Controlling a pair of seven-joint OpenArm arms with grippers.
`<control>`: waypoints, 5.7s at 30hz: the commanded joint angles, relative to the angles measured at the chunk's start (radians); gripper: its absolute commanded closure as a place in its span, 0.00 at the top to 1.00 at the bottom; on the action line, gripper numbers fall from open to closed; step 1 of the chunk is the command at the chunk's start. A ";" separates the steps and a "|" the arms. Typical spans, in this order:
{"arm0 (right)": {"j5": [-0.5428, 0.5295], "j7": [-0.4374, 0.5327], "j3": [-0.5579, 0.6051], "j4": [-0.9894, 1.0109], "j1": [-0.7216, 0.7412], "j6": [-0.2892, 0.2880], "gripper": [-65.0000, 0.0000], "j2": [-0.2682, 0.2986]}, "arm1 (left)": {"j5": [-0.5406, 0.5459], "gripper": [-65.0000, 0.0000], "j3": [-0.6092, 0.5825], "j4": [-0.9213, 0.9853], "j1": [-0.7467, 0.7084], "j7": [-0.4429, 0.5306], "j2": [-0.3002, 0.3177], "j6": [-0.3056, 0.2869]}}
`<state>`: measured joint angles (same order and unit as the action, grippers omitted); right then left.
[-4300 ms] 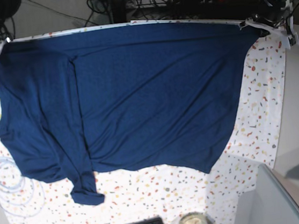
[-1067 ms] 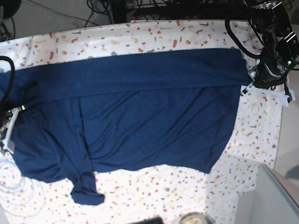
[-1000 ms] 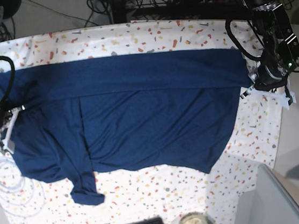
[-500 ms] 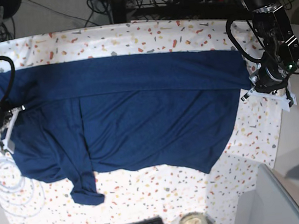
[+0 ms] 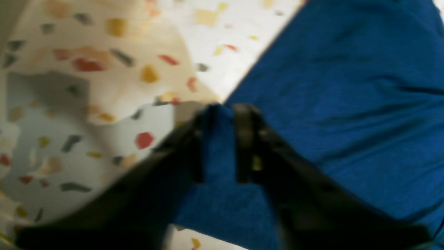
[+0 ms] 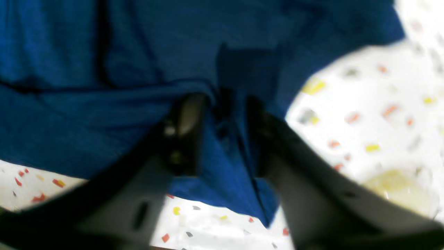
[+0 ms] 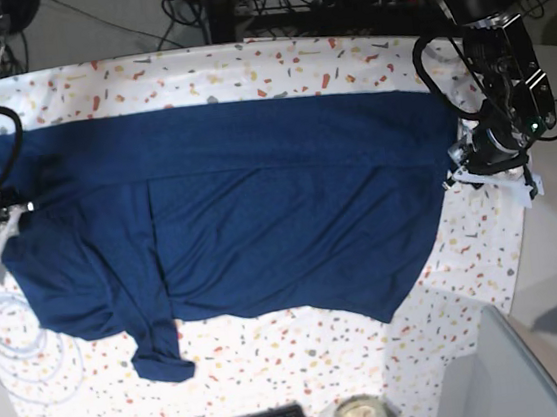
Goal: Layout the t-shirt on the table in an organized manner, then fold the t-shirt properly
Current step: 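Lower the folded edge flat and hold it with both grippers, then release the shirt edge with both grippers and lift them away, then move the right gripper to the shirt's sleeve end and grasp it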
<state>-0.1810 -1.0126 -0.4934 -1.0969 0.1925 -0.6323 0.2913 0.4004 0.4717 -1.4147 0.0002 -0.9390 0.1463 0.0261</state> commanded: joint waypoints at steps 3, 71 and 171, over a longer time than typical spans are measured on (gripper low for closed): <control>-0.008 0.024 -0.072 -0.124 -0.012 0.004 0.51 0.004 | 0.004 0.63 0.005 -0.033 0.013 0.074 0.014 -0.002; -0.254 0.042 -0.673 0.018 -0.209 -0.066 0.31 -0.208 | 0.208 0.00 0.048 0.174 -0.184 0.375 -0.030 -0.291; -0.182 0.828 0.643 0.719 0.482 0.108 0.67 -0.073 | 0.214 0.00 0.295 -0.157 -0.432 0.301 0.025 -0.286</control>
<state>-0.3473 -0.2096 0.1516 -0.3599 0.6388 -0.5125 0.2085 0.6060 0.7597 -1.5593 -0.4301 -0.6548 0.1551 -0.2592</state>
